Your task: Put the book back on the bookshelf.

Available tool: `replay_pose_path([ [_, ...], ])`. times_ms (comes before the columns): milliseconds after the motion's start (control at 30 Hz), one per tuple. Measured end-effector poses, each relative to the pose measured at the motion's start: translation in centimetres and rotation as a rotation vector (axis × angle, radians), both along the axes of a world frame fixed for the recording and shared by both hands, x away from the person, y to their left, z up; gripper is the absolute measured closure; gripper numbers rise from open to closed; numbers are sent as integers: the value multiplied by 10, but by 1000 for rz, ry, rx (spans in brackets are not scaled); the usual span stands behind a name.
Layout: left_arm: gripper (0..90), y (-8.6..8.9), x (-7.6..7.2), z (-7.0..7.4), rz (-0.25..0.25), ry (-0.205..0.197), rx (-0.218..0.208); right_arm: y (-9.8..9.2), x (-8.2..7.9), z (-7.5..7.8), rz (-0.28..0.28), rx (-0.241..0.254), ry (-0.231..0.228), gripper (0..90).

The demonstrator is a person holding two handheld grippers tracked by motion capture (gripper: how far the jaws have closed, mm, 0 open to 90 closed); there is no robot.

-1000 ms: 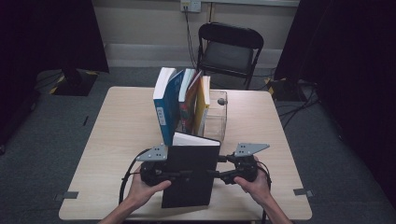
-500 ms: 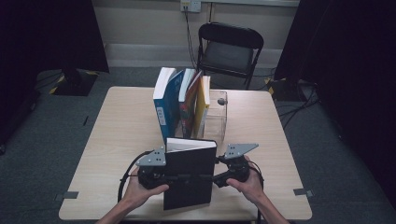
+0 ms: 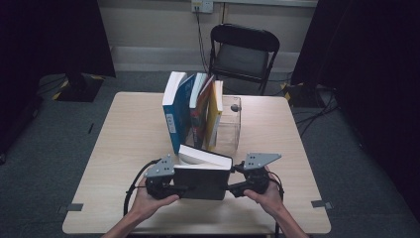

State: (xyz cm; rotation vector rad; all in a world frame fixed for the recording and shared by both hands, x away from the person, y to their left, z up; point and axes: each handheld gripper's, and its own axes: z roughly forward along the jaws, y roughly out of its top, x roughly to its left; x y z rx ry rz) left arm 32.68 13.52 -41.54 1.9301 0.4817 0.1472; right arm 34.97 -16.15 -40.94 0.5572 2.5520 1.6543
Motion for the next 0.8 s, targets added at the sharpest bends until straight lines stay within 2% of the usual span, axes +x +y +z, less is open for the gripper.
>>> replay_pose_path([
  [100,545,4,0,0,31,10,-2,10,0,0,6,-19,-5,309],
  [200,501,13,-1,0,62,15,6,16,2,4,4,-30,-14,307],
  [267,492,19,-3,-1,79,15,24,17,3,8,9,-13,-13,335],
  [367,473,27,-3,-6,98,36,18,21,6,12,17,3,-26,350],
  [500,433,30,-2,-10,100,53,47,33,4,11,14,-41,-47,322],
  [567,445,31,-3,-12,106,44,53,34,4,10,18,-40,-38,345],
  [600,437,32,-3,-13,115,47,61,33,4,10,8,-40,-43,389],
  [667,399,34,0,-16,136,62,63,32,1,11,-8,-44,-70,471],
  [733,386,34,3,-16,152,75,50,30,-1,11,-21,-56,-98,505],
  [800,378,34,5,-16,168,56,53,29,-4,12,-36,-70,-117,516],
])
